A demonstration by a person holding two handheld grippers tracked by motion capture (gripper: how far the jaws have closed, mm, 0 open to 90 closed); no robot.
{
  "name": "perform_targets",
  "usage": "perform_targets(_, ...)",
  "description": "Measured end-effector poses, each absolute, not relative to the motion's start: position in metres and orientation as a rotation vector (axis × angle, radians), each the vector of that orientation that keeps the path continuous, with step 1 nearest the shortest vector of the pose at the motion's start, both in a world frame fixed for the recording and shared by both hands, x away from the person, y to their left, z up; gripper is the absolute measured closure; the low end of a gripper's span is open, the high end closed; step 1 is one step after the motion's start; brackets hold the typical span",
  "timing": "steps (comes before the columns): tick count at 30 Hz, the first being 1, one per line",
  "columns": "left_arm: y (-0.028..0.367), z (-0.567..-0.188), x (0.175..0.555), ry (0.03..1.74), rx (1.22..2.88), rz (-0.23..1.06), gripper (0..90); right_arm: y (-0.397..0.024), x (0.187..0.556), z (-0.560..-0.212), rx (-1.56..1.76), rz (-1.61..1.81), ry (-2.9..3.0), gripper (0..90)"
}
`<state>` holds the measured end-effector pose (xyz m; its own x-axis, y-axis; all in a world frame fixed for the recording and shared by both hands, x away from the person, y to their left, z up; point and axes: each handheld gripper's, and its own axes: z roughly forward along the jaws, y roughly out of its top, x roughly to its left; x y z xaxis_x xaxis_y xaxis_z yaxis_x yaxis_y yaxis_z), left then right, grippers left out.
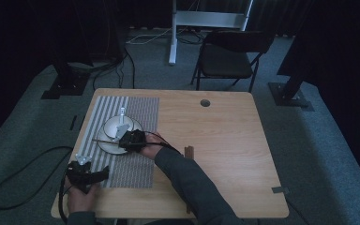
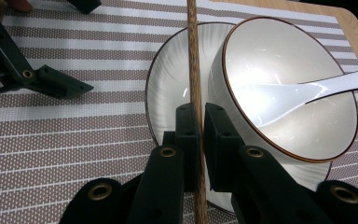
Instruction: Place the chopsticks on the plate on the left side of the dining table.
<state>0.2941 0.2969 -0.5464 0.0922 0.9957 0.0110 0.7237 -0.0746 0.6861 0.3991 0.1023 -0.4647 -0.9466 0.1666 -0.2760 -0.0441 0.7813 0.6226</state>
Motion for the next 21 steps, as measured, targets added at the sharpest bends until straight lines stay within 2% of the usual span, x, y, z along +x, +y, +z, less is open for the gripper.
perform_targets(21,0.297,-0.546,0.294,1.683,1.859,0.68,0.2,0.115,0.4,-0.478,0.105,0.911,2.671,85.0)
